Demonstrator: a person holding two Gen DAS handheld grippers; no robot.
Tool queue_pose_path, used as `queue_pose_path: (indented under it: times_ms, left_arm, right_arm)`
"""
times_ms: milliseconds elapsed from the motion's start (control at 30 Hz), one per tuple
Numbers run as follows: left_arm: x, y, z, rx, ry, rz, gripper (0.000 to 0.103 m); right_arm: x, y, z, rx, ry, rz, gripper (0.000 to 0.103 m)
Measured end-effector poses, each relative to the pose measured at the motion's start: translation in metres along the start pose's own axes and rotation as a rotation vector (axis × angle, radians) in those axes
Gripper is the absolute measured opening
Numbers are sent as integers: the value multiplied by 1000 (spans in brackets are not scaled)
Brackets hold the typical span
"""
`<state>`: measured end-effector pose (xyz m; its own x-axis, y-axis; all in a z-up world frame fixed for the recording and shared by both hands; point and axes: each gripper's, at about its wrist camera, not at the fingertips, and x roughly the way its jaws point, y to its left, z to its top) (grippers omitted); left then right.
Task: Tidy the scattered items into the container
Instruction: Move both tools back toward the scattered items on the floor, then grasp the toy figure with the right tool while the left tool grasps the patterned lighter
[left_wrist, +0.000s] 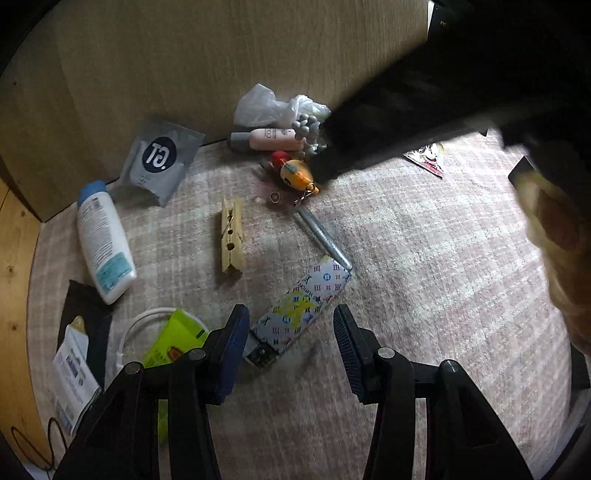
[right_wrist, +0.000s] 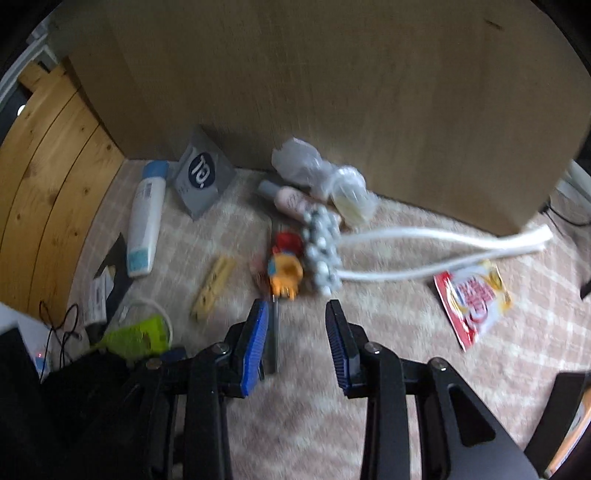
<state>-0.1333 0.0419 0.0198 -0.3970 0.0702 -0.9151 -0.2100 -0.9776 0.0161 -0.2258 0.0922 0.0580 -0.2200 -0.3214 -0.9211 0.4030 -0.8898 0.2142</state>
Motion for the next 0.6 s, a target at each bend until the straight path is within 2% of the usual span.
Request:
queue_pose_path:
  times_ms: [233,433,600]
  left_arm:
    - [10,-3,3,21,9,-1,45]
    - [9,-4,1,13,1,-16,39]
    - [7,-7,-4,17,-2,-27,38]
  right_arm:
    - [19,4,25,-23,9,-39,32]
    - [23,3,29,-21,26,-24,32]
    - [23,-2,21,16,44,19,32]
